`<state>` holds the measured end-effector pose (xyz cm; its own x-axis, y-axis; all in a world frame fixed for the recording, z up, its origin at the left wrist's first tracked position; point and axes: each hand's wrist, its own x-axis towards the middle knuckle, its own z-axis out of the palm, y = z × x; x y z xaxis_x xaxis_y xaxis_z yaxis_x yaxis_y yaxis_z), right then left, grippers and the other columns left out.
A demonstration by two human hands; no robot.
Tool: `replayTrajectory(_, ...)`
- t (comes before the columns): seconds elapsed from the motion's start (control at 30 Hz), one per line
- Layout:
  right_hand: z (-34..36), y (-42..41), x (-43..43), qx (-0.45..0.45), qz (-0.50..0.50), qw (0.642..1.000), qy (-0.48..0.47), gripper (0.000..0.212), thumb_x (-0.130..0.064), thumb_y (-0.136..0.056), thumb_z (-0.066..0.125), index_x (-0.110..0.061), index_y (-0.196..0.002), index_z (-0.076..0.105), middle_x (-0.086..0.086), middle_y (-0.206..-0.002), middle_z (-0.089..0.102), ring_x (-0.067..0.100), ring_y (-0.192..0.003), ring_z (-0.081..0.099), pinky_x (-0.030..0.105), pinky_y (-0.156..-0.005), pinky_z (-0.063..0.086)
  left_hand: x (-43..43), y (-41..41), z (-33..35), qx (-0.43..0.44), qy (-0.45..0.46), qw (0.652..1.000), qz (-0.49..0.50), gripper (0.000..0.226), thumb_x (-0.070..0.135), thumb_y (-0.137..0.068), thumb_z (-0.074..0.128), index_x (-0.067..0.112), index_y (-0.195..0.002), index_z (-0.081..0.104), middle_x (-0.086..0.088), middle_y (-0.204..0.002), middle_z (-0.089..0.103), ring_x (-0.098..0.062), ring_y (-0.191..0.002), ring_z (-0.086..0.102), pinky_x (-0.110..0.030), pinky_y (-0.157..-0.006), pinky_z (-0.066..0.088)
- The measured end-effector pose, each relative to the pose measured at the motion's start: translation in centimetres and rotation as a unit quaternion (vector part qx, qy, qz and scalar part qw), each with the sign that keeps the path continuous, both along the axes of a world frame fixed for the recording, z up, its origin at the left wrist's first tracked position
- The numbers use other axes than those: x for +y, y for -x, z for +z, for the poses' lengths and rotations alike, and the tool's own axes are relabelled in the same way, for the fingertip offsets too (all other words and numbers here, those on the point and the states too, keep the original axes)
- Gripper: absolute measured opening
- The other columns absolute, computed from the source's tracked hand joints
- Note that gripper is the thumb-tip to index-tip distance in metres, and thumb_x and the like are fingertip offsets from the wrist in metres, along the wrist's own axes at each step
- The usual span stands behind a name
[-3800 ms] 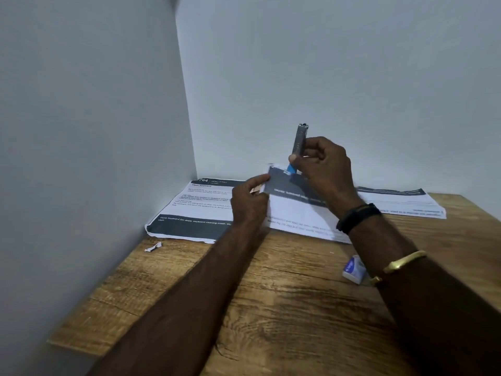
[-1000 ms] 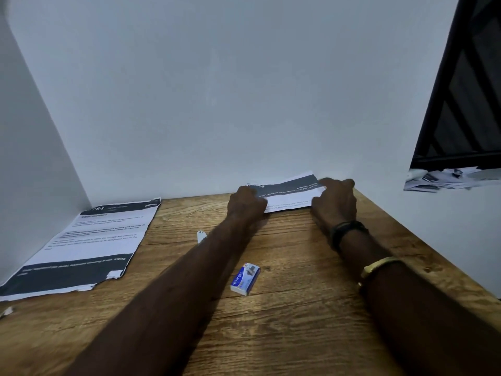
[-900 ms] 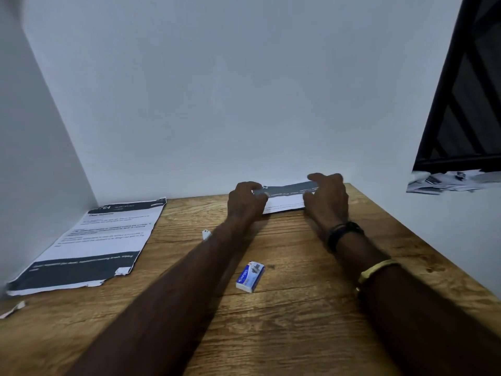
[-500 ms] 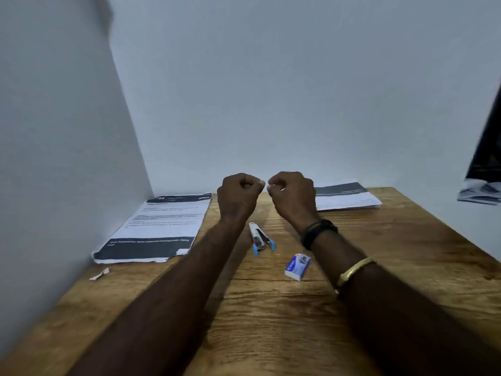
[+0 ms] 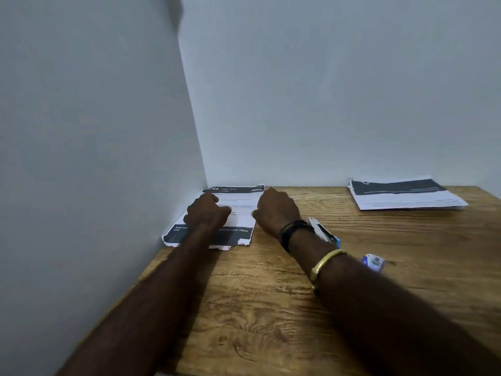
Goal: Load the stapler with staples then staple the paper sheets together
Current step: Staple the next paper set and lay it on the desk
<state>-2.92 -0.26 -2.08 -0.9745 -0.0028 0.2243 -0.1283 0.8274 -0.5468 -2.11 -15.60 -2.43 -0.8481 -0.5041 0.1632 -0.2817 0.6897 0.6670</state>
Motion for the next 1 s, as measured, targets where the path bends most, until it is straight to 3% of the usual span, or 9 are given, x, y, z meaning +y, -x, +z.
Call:
replayTrajectory(0.17, -0.9, 1.2, -1.7, -0.009, -0.028, 0.997, -0.065, 0.034, -0.021, -0.087, 0.060, -0.016, -0.120, 0.062, 0.012, -0.130, 0.062, 0.035, -0.121, 0.057, 0.042, -0.100, 0.043, -1.6, 0.8, -1.0, -0.049, 0.029, 0.998, 0.023, 0.073, 0.054, -0.078, 0.076, 0.024, -0.139, 0.050, -0.009, -0.144, 0.054, -0.033, -0.136, 0.049, -0.049, -0.113, 0.037)
replayTrajectory(0.43, -1.0, 2.6, -2.5, -0.031, -0.039, 0.999, -0.003, 0.036, -0.021, -0.087, 0.059, -0.017, -0.122, 0.060, 0.010, -0.131, 0.063, 0.035, -0.124, 0.058, 0.044, -0.104, 0.041, -2.0, 1.6, -1.9, -0.054, 0.056, 0.996, 0.041, 0.051, 0.047, -0.083, 0.066, 0.024, -0.128, 0.063, -0.008, -0.137, 0.061, -0.035, -0.129, 0.054, -0.046, -0.109, 0.034)
replayTrajectory(0.63, -0.9, 2.6, -2.8, -0.016, -0.038, 0.995, 0.087, 0.040, -0.017, -0.090, 0.059, -0.014, -0.129, 0.054, 0.014, -0.127, 0.064, 0.038, -0.116, 0.063, 0.043, -0.096, 0.052, -1.7, 1.4, -1.7, -0.025, 0.040, 0.998, 0.039, 0.041, 0.041, -0.084, 0.064, 0.027, -0.122, 0.066, -0.007, -0.135, 0.063, -0.035, -0.128, 0.055, -0.046, -0.110, 0.035)
replayTrajectory(0.83, 0.1, 2.7, -1.2, 0.041, -0.052, 0.960, 0.273, 0.028, 0.001, -0.084, 0.056, -0.016, -0.106, 0.061, 0.006, -0.106, 0.066, 0.033, -0.102, 0.065, 0.036, -0.084, 0.055, -1.3, 1.0, -1.1, 0.043, -0.015, 0.999, 0.014, 0.039, 0.033, -0.086, 0.064, 0.027, -0.124, 0.066, -0.005, -0.135, 0.065, -0.031, -0.128, 0.058, -0.045, -0.112, 0.042)
replayTrajectory(1.0, 1.2, 2.9, 1.7, 0.027, -0.074, 0.928, 0.364, 0.045, 0.005, -0.082, 0.045, -0.024, -0.058, 0.071, -0.003, -0.083, 0.072, 0.027, -0.095, 0.070, 0.034, -0.084, 0.060, -0.4, 0.9, -0.5, 0.119, -0.096, 0.988, -0.013, 0.032, 0.027, -0.089, 0.068, 0.020, -0.120, 0.069, -0.006, -0.132, 0.067, -0.029, -0.123, 0.060, -0.034, -0.103, 0.045)
